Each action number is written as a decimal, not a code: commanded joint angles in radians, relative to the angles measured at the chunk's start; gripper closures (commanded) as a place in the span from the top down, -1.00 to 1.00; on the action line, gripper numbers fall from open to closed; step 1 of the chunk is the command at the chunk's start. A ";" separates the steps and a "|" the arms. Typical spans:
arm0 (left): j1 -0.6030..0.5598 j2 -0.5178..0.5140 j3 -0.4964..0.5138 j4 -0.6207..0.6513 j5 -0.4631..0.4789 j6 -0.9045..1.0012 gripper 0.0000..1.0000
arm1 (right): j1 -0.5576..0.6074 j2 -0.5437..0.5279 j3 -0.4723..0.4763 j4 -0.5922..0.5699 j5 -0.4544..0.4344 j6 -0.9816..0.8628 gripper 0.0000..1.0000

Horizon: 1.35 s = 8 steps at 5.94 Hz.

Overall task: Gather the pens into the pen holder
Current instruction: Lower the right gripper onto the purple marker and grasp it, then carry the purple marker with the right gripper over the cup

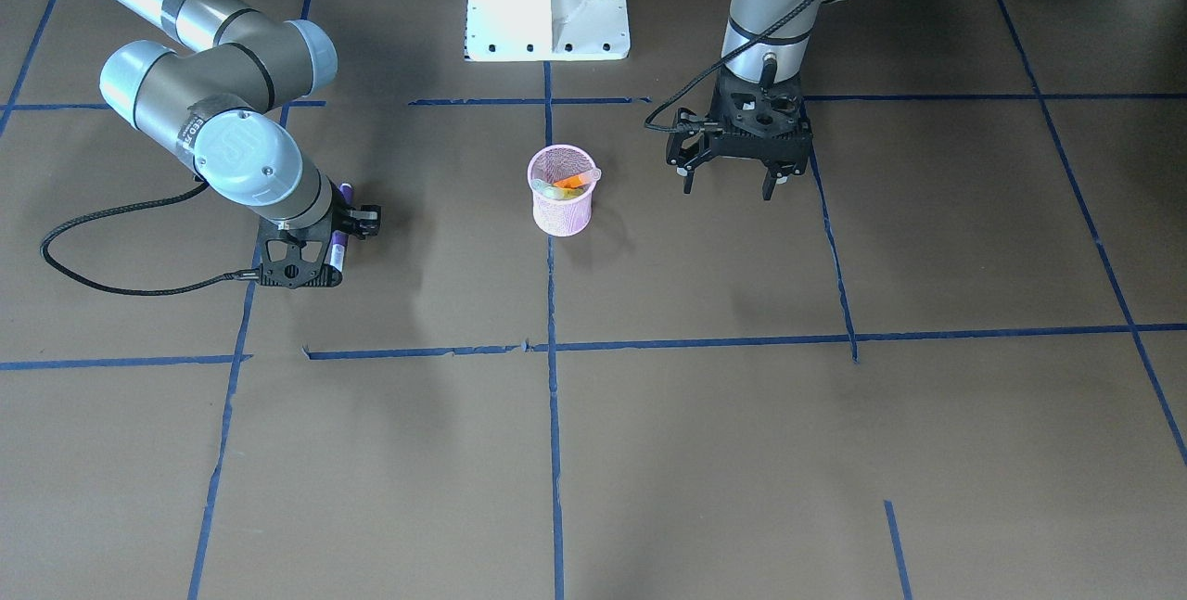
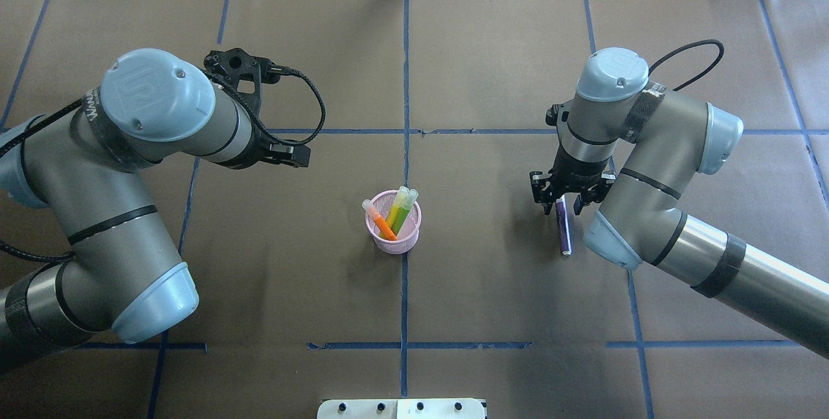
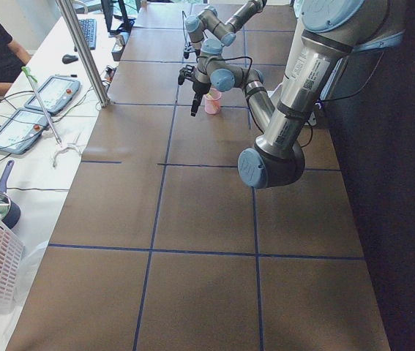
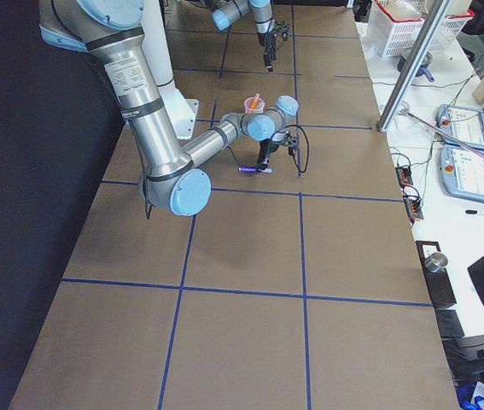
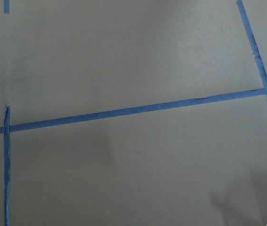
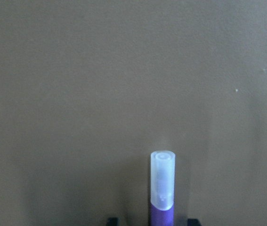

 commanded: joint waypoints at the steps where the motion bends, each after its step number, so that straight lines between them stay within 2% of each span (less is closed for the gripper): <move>1: 0.000 0.000 0.000 -0.002 0.000 0.002 0.98 | -0.003 0.009 -0.016 0.000 0.001 0.000 0.07; 2: 0.000 0.000 0.000 -0.002 0.000 0.002 0.98 | -0.003 0.007 -0.018 0.000 0.006 0.000 -0.57; 3: 0.000 0.000 0.000 -0.002 0.000 0.002 0.98 | 0.000 0.007 -0.016 0.000 0.015 -0.005 -1.00; 5: 0.000 0.002 0.000 -0.002 0.000 0.002 0.98 | 0.032 0.018 -0.002 0.000 0.082 -0.005 -1.00; 6: 0.000 0.002 0.000 -0.003 0.000 0.002 0.98 | 0.028 0.045 0.084 0.003 0.033 0.061 -1.00; 8: 0.000 0.002 0.000 -0.005 -0.002 0.002 0.98 | -0.076 0.108 0.276 0.006 -0.205 0.228 -1.00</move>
